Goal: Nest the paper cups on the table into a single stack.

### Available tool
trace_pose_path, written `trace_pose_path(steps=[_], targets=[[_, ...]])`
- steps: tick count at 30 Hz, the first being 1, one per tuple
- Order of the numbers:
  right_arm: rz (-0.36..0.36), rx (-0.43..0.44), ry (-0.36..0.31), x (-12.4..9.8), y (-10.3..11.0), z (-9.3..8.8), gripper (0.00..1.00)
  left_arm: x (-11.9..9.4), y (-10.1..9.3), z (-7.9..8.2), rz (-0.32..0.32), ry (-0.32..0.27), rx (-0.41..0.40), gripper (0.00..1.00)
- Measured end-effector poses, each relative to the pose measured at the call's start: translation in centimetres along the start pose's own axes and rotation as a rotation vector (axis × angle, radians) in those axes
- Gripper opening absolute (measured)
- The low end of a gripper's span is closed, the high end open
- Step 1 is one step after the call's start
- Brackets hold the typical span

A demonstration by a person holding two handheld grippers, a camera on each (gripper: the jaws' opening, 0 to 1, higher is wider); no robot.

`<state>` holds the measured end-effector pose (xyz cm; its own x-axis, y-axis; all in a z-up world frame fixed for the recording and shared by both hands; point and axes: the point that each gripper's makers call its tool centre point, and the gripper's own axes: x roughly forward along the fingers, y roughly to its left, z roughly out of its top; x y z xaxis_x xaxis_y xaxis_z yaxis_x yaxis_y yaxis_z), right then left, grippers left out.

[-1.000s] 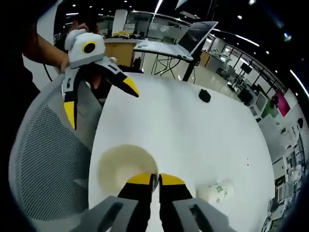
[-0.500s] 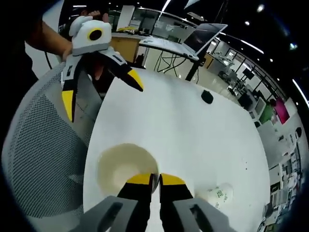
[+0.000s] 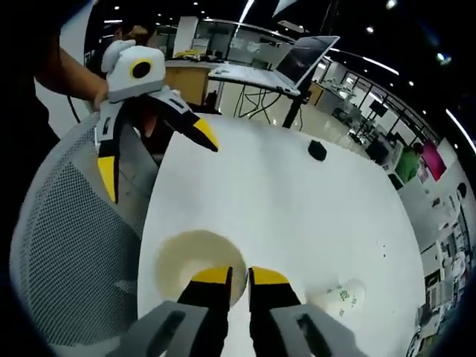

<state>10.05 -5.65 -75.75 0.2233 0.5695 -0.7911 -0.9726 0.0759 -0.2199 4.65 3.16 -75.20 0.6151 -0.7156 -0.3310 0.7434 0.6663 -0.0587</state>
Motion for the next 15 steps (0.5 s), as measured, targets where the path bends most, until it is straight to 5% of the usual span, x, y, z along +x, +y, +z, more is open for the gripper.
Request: trace_pose_path(steps=[15], targets=[[-0.077, 0.154, -0.078, -2.2, -3.3, 0.0, 0.17, 0.0, 0.1, 0.0, -0.002, -0.003, -0.003, 0.87]])
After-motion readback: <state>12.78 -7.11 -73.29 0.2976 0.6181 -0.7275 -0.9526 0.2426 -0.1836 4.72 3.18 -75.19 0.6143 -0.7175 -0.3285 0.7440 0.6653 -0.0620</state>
